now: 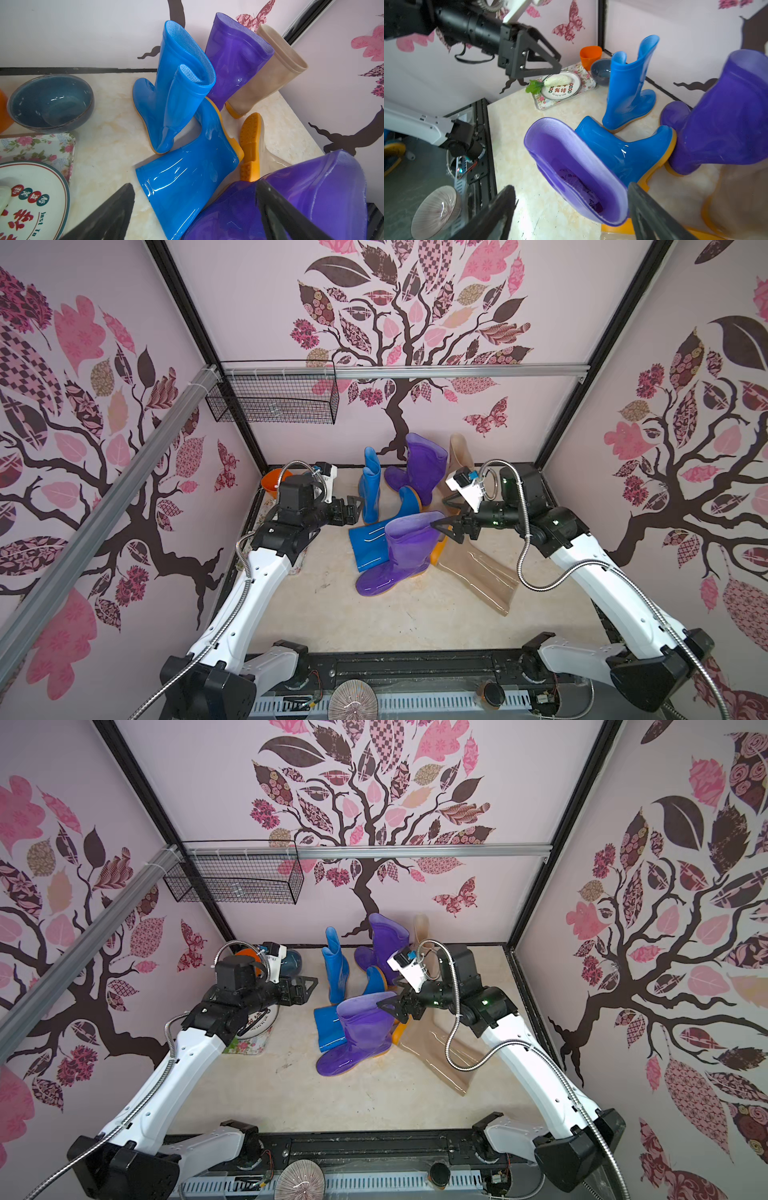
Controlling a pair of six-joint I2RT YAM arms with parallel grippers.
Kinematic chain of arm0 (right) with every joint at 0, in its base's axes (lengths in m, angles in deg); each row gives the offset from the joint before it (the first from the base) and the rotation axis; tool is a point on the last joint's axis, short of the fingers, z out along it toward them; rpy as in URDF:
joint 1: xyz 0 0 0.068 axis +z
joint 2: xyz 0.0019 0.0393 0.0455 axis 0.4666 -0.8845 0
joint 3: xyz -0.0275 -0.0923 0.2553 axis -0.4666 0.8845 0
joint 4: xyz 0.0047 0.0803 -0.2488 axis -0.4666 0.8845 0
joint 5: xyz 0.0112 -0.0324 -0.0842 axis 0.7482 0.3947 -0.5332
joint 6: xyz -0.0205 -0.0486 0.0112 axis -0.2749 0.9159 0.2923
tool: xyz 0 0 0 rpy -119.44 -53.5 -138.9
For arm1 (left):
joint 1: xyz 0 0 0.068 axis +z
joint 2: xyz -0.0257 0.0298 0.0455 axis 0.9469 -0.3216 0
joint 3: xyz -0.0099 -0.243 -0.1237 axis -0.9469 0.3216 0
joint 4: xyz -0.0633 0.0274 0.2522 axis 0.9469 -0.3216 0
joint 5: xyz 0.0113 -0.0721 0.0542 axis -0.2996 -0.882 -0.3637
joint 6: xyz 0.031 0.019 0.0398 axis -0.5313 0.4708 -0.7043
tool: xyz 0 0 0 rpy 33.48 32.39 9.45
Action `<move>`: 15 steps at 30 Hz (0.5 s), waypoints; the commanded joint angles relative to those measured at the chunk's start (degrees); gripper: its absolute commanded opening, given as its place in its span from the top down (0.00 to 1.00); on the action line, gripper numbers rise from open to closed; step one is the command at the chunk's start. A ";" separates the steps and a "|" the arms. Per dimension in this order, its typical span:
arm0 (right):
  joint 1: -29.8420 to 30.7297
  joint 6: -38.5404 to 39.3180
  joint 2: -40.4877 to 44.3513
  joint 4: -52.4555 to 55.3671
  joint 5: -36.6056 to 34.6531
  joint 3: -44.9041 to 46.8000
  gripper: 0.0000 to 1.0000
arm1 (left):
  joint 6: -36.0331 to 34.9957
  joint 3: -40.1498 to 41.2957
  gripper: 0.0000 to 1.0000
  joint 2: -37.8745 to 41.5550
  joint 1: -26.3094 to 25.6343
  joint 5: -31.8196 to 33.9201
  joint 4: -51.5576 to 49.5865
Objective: Match and arrange rain boots in pairs
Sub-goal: Pick up the rain boot at the center of the board.
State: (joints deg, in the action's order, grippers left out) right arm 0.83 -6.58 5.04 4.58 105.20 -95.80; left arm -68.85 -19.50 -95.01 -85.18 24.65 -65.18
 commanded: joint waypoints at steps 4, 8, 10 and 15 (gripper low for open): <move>4.70 12.30 -6.75 9.06 -5.90 -7.96 0.02 | -0.84 -4.58 0.06 -1.04 -0.08 -0.91 -0.31; 6.26 14.29 -11.20 9.36 -9.67 -11.38 0.00 | -2.42 -4.38 0.05 -0.89 -0.06 1.58 -1.39; 6.69 15.51 -13.39 10.59 -10.57 -12.89 0.01 | -3.30 -4.23 0.05 -0.83 -0.04 3.34 -2.33; 7.82 18.15 -15.31 9.50 -12.98 -11.67 0.04 | -4.40 -3.37 0.05 -0.38 0.02 6.44 -3.44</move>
State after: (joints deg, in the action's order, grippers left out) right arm 7.98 8.11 -9.50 13.27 94.14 -107.04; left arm -71.67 -21.25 -96.00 -85.18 28.47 -67.89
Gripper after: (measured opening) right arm 0.965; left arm 0.954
